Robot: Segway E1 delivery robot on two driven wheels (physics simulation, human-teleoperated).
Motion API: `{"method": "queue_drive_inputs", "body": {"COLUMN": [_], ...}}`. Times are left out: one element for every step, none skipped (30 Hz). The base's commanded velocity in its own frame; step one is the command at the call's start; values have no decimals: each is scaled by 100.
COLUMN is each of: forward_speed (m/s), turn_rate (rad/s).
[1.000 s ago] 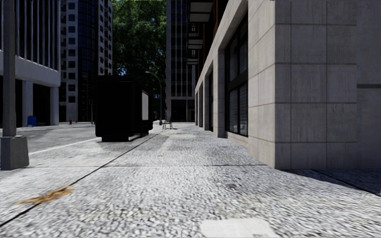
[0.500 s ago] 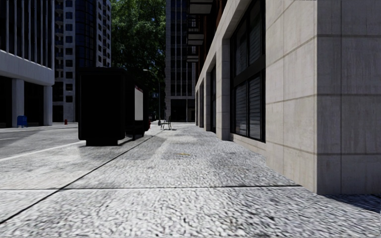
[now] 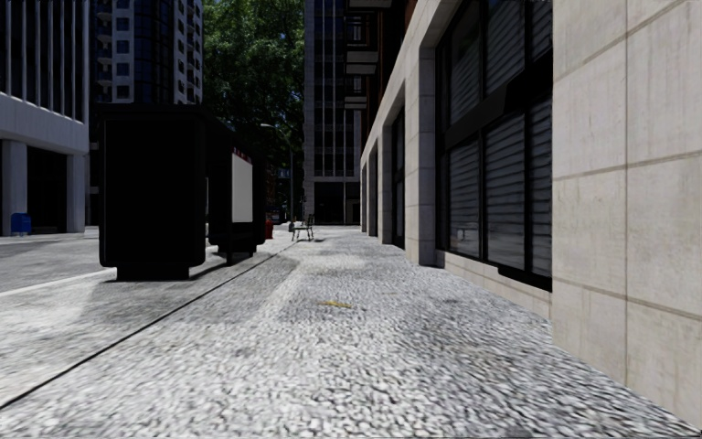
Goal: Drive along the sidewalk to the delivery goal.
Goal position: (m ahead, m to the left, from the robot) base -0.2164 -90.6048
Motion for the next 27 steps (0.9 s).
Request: {"method": "queue_drive_inputs", "body": {"forward_speed": [200, 200, 200, 200, 200, 200, 200, 200, 200, 200, 200, 200, 200, 200, 200, 200, 200, 200, 200, 200, 200, 200, 200, 200, 200, 200, 200], "turn_rate": [0, 0, 0, 0, 0, 0, 0, 0, 0, 0, 0, 0, 0, 0, 0, 0, 0, 0, 0, 0, 0, 0, 0, 0, 0, 0, 0]}}
